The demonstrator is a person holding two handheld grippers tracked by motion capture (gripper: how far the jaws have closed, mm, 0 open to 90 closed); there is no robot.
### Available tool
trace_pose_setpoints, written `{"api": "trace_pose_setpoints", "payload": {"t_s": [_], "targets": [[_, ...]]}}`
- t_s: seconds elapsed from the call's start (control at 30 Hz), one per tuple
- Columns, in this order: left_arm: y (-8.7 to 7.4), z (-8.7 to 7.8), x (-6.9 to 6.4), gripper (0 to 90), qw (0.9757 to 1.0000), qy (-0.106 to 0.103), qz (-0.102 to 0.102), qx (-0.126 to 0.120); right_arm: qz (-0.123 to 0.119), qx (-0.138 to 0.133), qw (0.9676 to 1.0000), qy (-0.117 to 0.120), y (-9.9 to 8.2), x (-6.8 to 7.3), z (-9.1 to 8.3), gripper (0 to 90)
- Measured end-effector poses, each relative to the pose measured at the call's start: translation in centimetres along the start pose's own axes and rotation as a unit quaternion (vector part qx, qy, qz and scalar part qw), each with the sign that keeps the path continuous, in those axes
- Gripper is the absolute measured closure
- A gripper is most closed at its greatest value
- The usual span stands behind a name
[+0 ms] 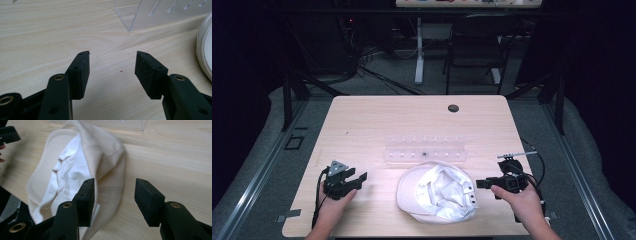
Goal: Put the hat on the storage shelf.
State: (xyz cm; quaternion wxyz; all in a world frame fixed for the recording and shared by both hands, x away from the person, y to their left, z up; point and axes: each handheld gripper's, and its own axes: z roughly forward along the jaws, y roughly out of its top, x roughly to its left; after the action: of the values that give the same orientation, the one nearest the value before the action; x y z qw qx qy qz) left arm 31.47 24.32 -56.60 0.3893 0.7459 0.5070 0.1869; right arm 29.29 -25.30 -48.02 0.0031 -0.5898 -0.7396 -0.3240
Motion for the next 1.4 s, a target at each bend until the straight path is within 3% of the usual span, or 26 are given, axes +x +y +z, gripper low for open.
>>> {"api": "trace_pose_setpoints", "payload": {"t_s": [0.2,0.63,0.83,0.97,1.13,1.3,1.4], "targets": [[0.0,0.0,-0.1,45.7,1.0,-0.001,0.003,0.005,0.0,0.024,0.9993,0.028,-0.2,0.9,0.9,50.2],[0.0,0.2,-0.4,45.7,0.9999,-0.003,0.011,0.012,0.008,0.057,0.9969,0.054,-1.1,1.5,3.4,51.8],[0.0,0.2,-0.4,45.5,0.9999,-0.002,0.01,0.005,0.02,0.066,0.995,0.072,-1.4,1.8,4.4,52.8],[0.0,0.2,-0.4,45.6,0.9999,-0.002,0.013,0.005,0.018,0.066,0.9951,0.072,-1.3,2.0,4.6,54.2],[0.0,0.2,-0.4,45.6,0.9999,-0.002,0.014,0.006,0.02,0.062,0.995,0.075,-1.0,2.2,4.4,66.0],[0.0,0.2,-0.4,45.5,0.9999,-0.002,0.014,0.007,0.008,0.066,0.9952,0.072,-0.7,2.3,4.1,74.1],[0.0,0.2,-0.4,45.5,0.9999,-0.001,0.014,0.007,0.014,0.066,0.9947,0.078,-0.4,2.3,3.9,77.2]]}}
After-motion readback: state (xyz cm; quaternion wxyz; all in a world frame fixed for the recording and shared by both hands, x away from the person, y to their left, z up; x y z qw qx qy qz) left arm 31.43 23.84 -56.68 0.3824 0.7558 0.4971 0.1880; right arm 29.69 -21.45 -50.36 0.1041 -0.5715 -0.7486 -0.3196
